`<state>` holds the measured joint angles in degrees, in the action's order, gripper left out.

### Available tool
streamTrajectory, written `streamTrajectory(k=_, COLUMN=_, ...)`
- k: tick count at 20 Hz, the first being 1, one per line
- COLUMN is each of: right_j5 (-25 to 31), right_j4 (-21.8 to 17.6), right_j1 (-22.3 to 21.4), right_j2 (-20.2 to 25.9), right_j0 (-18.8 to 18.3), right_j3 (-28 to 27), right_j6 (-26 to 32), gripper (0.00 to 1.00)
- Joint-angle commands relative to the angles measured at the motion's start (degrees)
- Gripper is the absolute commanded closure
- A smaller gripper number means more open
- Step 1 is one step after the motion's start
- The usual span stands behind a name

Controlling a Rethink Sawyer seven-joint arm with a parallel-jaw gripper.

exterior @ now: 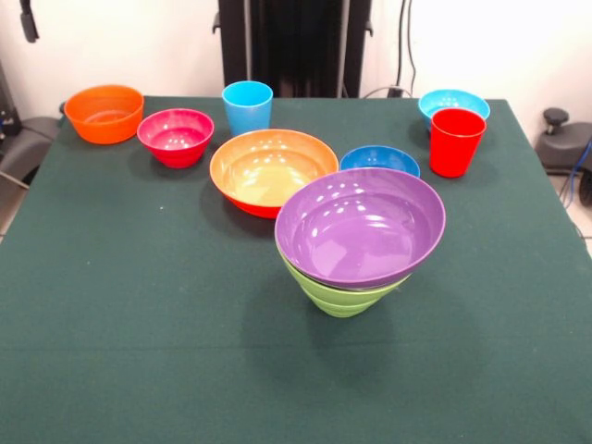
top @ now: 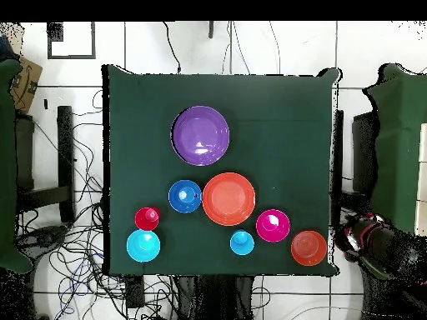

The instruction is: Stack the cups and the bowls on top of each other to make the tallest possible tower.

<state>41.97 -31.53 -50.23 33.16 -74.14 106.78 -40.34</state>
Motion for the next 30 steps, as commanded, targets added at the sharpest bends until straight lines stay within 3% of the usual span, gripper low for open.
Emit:
streamTrajectory(k=1, right_j5=-8.68, right_j4=-4.56, right_j1=4.38, right_j2=-0.72, right_j0=5.29, right_j3=3.36, right_j6=-6.84, gripper=0.0)
streamTrajectory(k=10, right_j5=-13.47, right_j4=-4.59, right_j1=6.68, right_j2=-4.13, right_j0=8.33, right_j3=3.53, right_j6=-8.77, gripper=0.0)
streamTrajectory(k=20, right_j5=-16.0, right_j4=-2.4, right_j1=3.04, right_j2=-6.41, right_j0=10.95, right_j3=7.51, right_j6=-12.12, gripper=0.0)
streamTrajectory(k=30, right_j5=-24.42, right_j4=-1.27, right_j1=3.08, right_j2=-9.29, right_j0=13.38, right_j3=11.25, right_j6=-14.98, gripper=0.0)
